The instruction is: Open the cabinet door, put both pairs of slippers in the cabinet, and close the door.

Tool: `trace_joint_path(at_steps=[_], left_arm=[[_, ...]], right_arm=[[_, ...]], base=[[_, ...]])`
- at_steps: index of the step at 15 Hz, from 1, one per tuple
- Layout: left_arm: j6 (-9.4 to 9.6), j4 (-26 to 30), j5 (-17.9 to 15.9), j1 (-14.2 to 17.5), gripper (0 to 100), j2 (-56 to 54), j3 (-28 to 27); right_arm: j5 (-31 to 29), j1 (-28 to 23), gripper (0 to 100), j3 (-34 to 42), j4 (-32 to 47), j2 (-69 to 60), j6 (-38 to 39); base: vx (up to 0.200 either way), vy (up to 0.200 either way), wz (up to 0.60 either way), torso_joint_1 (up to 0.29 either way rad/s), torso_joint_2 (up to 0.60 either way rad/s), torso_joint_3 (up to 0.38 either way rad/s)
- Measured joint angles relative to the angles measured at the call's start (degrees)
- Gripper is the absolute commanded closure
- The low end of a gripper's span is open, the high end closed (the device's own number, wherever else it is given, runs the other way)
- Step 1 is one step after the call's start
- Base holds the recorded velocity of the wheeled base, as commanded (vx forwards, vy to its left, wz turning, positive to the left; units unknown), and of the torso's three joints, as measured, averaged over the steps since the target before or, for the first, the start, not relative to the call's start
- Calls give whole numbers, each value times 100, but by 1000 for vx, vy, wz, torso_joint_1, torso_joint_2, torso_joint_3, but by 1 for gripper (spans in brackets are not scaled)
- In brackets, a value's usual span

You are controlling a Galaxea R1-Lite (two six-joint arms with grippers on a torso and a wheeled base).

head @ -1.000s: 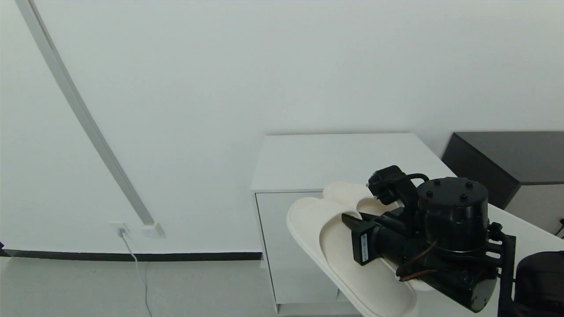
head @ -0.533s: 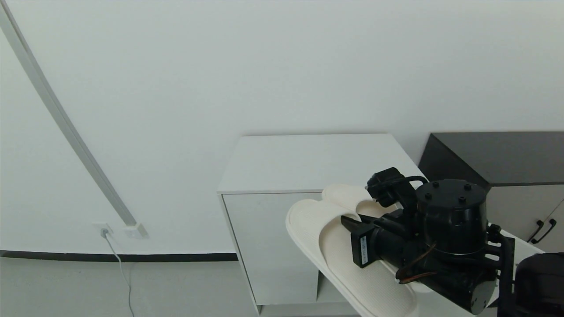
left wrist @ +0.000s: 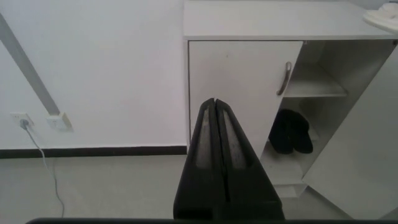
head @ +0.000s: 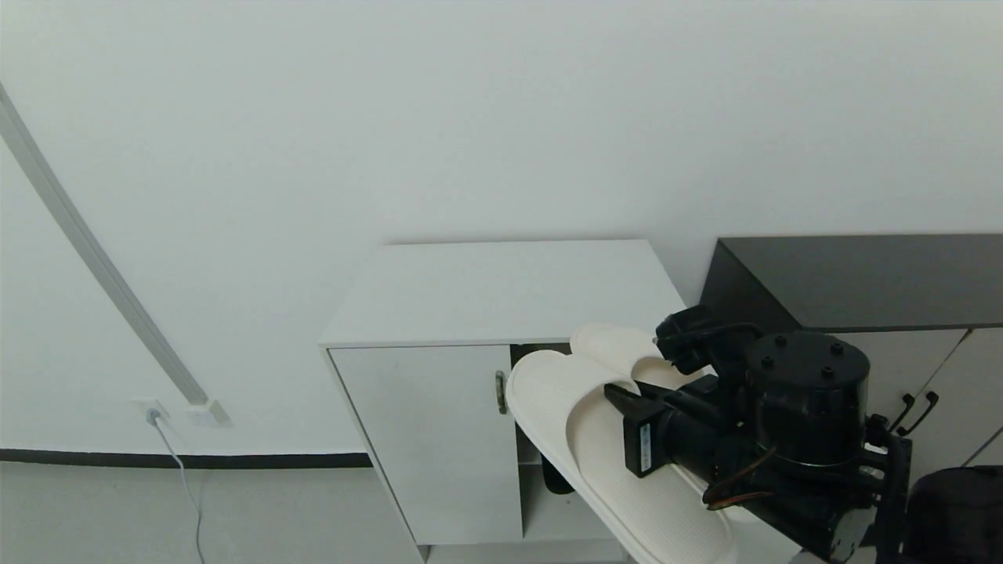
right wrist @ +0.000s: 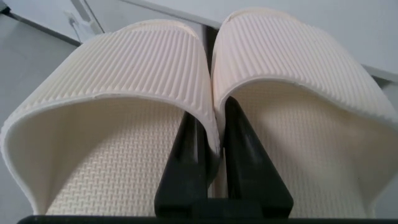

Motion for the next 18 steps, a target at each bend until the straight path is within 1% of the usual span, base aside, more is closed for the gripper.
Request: trace_joint_path(at_steps=[18], left_arm=[[13,0,-6,0,100,0,0]], right_arm=[[-35,100,100,130,-94,113,2]], base=[[0,0,0,-4,6,4]])
